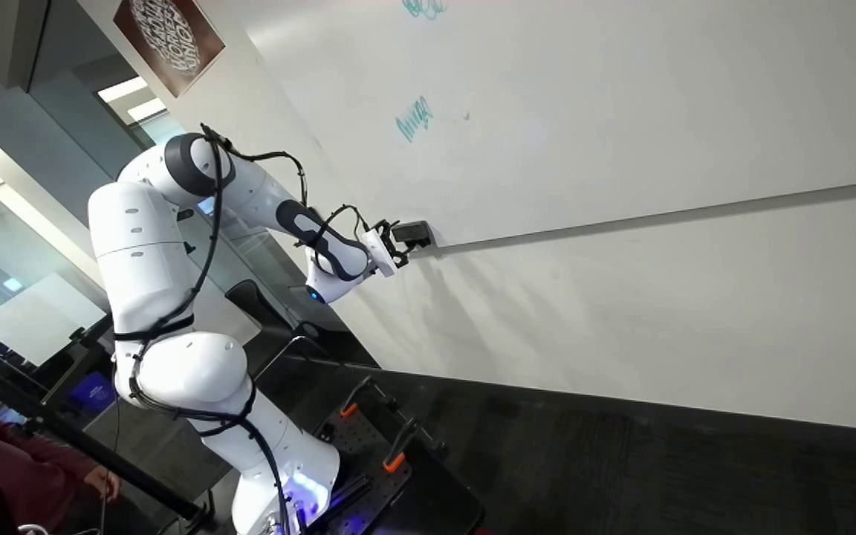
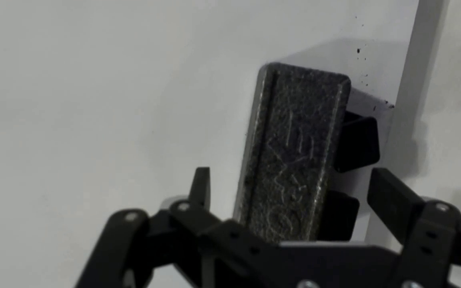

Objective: Use the duster to erase the white board

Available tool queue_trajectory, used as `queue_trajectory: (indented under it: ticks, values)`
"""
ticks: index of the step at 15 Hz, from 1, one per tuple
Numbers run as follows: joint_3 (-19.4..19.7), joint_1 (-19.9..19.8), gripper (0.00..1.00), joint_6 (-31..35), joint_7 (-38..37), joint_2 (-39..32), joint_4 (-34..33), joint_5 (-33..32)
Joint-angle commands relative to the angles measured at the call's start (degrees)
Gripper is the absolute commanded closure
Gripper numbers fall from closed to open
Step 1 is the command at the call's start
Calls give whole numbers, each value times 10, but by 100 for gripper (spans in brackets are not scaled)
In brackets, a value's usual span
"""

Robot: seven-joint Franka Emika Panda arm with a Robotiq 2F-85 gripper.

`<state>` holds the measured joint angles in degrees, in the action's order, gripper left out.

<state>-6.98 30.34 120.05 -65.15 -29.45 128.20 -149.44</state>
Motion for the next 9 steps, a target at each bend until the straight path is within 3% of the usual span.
queue_trajectory:
  ticks: [1,9]
  values:
    - [31,39,0,-5,-36,-13,-17,0]
    - [94,105,0,-80,-89,-34,-17,0]
